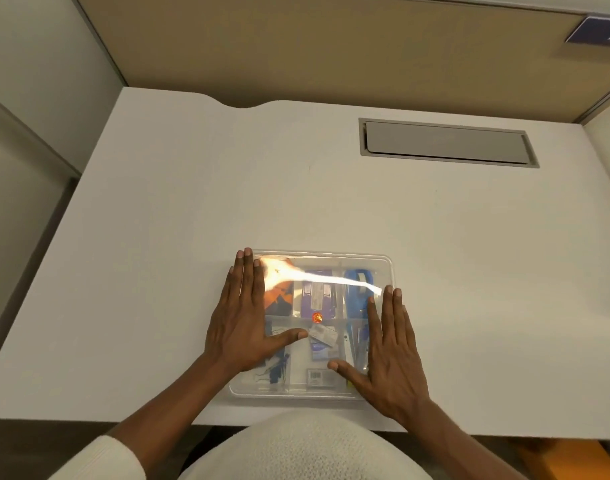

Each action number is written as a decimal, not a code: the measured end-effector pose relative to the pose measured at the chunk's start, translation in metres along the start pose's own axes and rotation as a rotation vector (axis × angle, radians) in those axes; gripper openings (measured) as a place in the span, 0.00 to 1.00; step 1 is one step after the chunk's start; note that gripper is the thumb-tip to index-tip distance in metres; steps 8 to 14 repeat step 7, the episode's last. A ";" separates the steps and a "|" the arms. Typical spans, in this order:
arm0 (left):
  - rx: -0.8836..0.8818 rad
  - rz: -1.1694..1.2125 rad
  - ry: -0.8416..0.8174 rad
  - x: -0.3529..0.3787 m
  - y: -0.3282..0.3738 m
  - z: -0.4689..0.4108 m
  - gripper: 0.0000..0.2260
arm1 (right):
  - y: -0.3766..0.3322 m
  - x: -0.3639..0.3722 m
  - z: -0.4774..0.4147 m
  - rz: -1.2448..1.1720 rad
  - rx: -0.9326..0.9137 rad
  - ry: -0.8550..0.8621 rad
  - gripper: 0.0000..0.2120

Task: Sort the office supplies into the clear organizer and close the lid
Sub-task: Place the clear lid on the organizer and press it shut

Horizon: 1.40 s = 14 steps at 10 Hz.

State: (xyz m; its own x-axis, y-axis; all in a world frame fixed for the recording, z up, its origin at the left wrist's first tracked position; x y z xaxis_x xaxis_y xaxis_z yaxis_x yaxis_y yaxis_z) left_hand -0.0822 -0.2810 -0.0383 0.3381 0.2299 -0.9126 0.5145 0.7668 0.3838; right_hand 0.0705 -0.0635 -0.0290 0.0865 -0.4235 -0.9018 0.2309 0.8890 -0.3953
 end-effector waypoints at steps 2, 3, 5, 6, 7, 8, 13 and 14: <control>-0.004 0.027 -0.004 0.007 -0.004 -0.002 0.64 | -0.001 0.003 0.003 0.059 0.026 0.010 0.56; -0.022 -0.003 -0.021 0.008 -0.006 -0.004 0.64 | 0.000 0.005 0.003 0.076 0.043 -0.001 0.56; -0.002 -0.076 -0.029 -0.002 0.002 0.001 0.61 | -0.004 -0.003 -0.001 0.189 0.077 -0.042 0.56; 0.037 -0.111 -0.020 -0.010 0.011 0.002 0.60 | -0.003 -0.026 -0.009 0.171 0.145 -0.007 0.46; 0.080 -0.112 -0.009 -0.012 0.019 0.005 0.59 | -0.008 -0.042 -0.018 0.061 0.122 0.003 0.45; 0.080 -0.112 -0.009 -0.012 0.019 0.005 0.59 | -0.008 -0.042 -0.018 0.061 0.122 0.003 0.45; 0.080 -0.112 -0.009 -0.012 0.019 0.005 0.59 | -0.008 -0.042 -0.018 0.061 0.122 0.003 0.45; 0.080 -0.112 -0.009 -0.012 0.019 0.005 0.59 | -0.008 -0.042 -0.018 0.061 0.122 0.003 0.45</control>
Point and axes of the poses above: each hand's wrist, its own z-axis away from the middle knuckle, its own x-axis out of the palm, y = z × x, the point moved 7 cm from there along -z, towards the middle knuckle, and after that the axes turned 10 degrees about -y, right-handed, at the moved point
